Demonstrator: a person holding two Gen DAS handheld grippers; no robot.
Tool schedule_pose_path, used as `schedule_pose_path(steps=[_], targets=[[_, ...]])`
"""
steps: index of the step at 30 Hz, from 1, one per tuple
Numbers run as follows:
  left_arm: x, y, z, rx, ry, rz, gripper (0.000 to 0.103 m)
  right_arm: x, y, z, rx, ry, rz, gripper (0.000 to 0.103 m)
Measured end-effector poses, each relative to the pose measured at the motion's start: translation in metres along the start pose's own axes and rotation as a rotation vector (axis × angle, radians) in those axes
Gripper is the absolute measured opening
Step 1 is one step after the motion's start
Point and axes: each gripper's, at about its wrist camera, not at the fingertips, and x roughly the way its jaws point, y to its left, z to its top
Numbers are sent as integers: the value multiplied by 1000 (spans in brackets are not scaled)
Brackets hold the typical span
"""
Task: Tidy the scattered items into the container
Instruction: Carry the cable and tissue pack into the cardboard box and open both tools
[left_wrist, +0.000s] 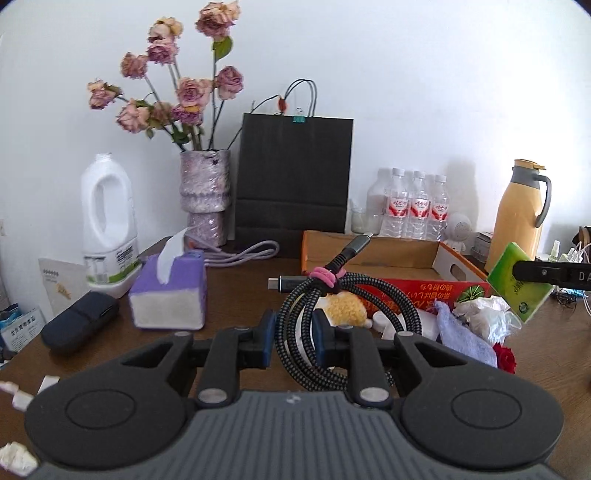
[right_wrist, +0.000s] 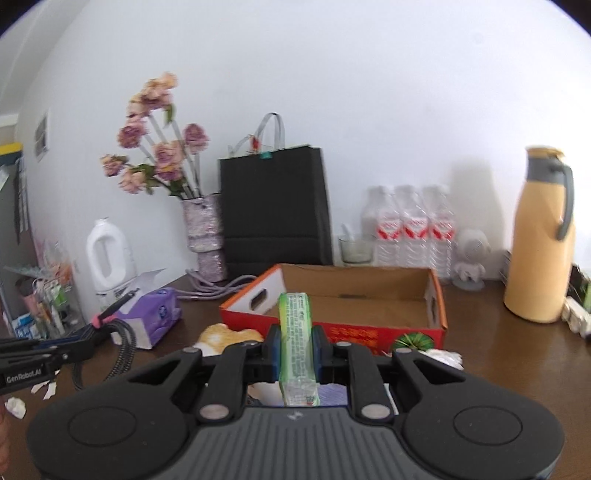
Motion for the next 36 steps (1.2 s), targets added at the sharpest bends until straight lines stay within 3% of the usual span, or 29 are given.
schedule_pose_path(steps=[8, 15, 19, 23, 27, 30, 31, 32, 36], targets=[[72, 0, 66, -7, 13, -112, 21, 28, -51, 54, 158, 23, 49, 16], [194, -24, 135, 89, 123, -176, 21, 122, -111, 118, 384, 125, 84, 16], [269, -54, 134, 179, 252, -221, 21, 199, -127, 117, 453, 247, 89, 16], [345, -75, 122, 274, 369, -184, 21, 279, -152, 108, 477, 358, -28, 16], [401, -73, 104, 330, 430, -135, 22, 335, -169, 89, 442, 444, -116, 16], [419, -67, 95, 328, 458, -122, 24, 357, -171, 80, 391, 475, -179, 21], [420, -67, 94, 329, 456, -134, 25, 362, -171, 78, 367, 489, -201, 34], [418, -65, 94, 324, 445, -148, 25, 366, -170, 77, 345, 506, -210, 40], [400, -58, 107, 303, 412, -157, 31, 363, -161, 92, 269, 494, -263, 51]])
